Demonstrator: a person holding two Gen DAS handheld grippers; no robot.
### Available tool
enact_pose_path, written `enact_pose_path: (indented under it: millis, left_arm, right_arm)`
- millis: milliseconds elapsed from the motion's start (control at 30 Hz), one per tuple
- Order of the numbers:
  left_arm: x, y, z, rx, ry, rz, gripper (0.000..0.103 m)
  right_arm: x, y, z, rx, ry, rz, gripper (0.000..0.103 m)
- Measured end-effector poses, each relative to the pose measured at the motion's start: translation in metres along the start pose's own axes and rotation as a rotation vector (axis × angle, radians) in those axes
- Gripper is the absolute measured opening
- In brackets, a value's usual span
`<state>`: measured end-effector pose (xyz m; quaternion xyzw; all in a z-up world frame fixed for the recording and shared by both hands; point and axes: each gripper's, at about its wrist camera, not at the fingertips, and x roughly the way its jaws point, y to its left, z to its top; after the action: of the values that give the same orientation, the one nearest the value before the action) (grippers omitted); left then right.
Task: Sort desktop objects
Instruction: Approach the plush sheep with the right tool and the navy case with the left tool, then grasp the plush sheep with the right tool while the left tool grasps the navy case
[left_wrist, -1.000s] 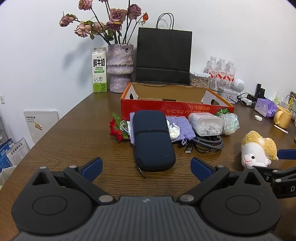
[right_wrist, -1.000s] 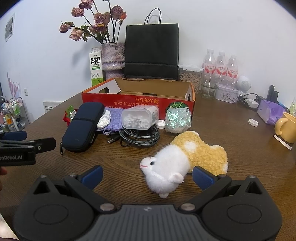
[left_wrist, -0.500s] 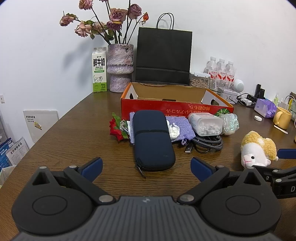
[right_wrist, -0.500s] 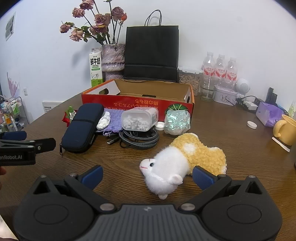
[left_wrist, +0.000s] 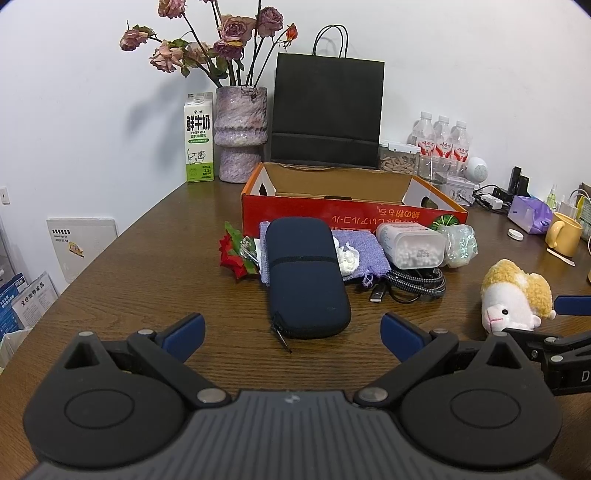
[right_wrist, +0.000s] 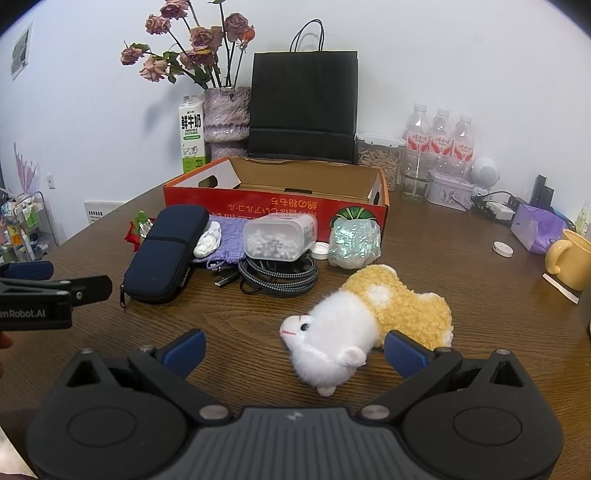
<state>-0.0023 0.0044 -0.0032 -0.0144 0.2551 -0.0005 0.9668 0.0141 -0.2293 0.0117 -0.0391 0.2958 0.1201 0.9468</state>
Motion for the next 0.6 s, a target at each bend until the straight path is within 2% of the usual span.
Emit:
enact_pose_path:
  millis: [600]
  left_arm:
    - [0.0006, 0.0029, -0.0046, -0.008, 0.013, 0.003, 0.103]
  right_arm:
    - [0.0007, 0.0033, -0.0032, -0.005, 0.019, -0.005, 0.103]
